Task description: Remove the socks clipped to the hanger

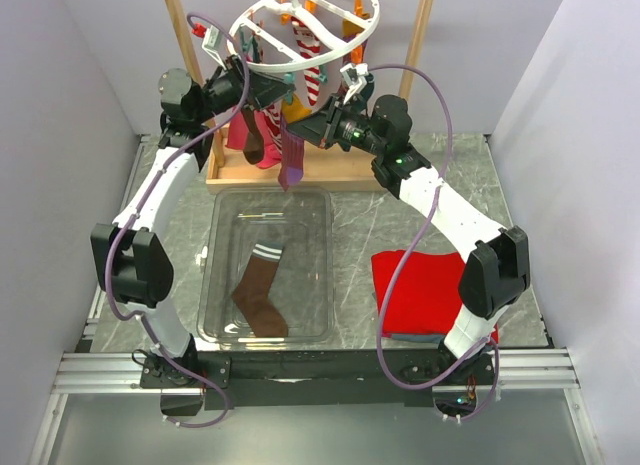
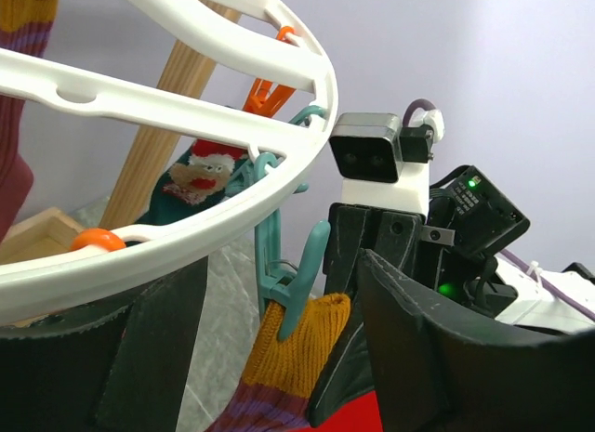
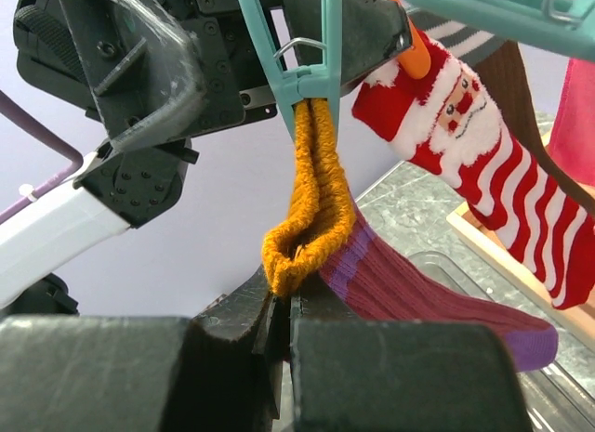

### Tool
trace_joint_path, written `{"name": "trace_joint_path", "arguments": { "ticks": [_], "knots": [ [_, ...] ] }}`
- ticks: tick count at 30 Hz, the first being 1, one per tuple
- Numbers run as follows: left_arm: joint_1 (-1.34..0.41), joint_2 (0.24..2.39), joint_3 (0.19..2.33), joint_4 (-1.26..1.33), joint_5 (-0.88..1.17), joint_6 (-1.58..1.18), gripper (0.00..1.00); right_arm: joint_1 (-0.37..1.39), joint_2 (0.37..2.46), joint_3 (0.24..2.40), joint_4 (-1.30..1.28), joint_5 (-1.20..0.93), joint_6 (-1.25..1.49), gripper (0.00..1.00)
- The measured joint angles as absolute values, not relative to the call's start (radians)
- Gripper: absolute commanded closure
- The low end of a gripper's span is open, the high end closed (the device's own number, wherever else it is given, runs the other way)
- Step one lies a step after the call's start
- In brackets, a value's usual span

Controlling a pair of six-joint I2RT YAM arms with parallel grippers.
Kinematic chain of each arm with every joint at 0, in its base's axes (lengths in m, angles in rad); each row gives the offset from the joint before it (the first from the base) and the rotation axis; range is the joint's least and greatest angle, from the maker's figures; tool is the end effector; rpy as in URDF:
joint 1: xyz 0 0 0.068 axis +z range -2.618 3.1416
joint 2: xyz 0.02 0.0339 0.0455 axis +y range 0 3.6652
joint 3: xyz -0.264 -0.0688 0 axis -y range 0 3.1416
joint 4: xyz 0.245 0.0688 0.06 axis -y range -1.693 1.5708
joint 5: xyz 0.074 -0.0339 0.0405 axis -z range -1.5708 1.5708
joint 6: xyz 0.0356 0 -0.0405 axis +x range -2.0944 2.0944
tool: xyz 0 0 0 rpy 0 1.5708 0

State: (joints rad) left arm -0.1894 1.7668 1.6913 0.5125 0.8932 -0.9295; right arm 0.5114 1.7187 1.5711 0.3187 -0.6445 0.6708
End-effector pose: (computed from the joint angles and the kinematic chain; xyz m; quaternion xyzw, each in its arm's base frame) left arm 0.3950 -0.1040 0.4546 0.1645 0.5833 -0.6004 0.5217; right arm 0.3480 0.2198 0.4154 -0.1928 0.6283 0.5737 0.4888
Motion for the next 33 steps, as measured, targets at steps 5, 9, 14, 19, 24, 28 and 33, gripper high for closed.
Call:
{"name": "trace_joint_path", "arguments": {
  "ticks": [5, 9, 14, 19, 24, 28, 33],
  "knots": [
    [-0.189, 1.772, 1.695, 0.536, 0.892, -0.979, 0.41, 0.510, 1.717, 1.571, 0.316, -0.645, 0.664, 1.00],
    [-0.190, 1.779, 1.697, 0.533, 0.877, -0.994, 0.57, 0.510, 1.717, 1.571, 0.313, -0.645, 0.664, 1.00],
    [-0.199, 1.779, 1.697, 0.535, 0.861, -1.010, 0.74, 0.509, 1.716, 1.571, 0.313, -0.645, 0.663, 1.00],
    [-0.205, 1.779, 1.697, 0.533, 0.833, -1.016, 0.96, 0.510, 1.716, 1.571, 0.301, -0.654, 0.662, 1.00],
    [-0.205, 1.776, 1.697, 0.507, 0.803, -1.007, 0.91, 0.510, 1.703, 1.556, 0.282, -0.656, 0.653, 1.00],
    [-0.206, 1.766, 1.697, 0.479, 0.796, -0.991, 0.61, 0.512, 1.668, 1.506, 0.266, -0.656, 0.644, 1.00],
    [-0.207, 1.726, 1.678, 0.425, 0.779, -0.970, 0.37, 0.532, 1.597, 1.423, 0.205, -0.643, 0.601, 1.00]
  ]
}}
